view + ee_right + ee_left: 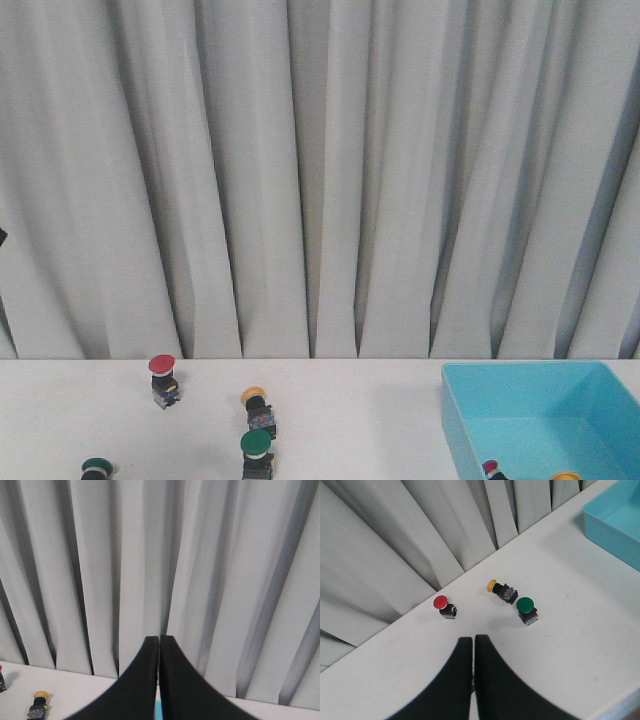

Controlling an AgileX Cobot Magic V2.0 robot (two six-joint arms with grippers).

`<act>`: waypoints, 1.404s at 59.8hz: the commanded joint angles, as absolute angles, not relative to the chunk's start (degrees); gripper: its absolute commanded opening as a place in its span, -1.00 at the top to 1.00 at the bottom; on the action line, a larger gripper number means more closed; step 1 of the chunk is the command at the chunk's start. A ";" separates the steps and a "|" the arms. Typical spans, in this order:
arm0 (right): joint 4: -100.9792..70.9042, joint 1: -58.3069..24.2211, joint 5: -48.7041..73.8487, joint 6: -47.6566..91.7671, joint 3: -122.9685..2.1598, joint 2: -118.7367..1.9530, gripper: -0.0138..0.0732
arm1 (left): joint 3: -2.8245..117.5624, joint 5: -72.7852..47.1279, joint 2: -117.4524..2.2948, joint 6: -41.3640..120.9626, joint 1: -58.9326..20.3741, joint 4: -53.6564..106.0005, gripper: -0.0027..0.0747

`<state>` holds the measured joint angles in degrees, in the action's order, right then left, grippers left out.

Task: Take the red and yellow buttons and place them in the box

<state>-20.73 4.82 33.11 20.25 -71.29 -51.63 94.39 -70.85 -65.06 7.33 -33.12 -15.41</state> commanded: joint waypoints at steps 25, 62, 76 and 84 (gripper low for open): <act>-21.53 5.07 28.69 20.72 -72.79 -51.31 0.70 | 79.75 -50.33 -54.28 6.74 -33.16 -16.53 0.95; -21.53 5.07 28.69 20.72 -72.79 -51.31 0.70 | 12.52 0.00 -18.45 -2.17 -9.47 -4.21 0.95; -21.53 5.07 28.75 20.72 -72.79 -51.31 0.70 | -2.05 4.87 -2.39 -2.03 -1.31 -2.32 0.95; -21.53 5.07 29.12 20.72 -72.79 -51.43 0.70 | -2.17 -1.45 1.51 -1.90 3.21 -4.33 0.95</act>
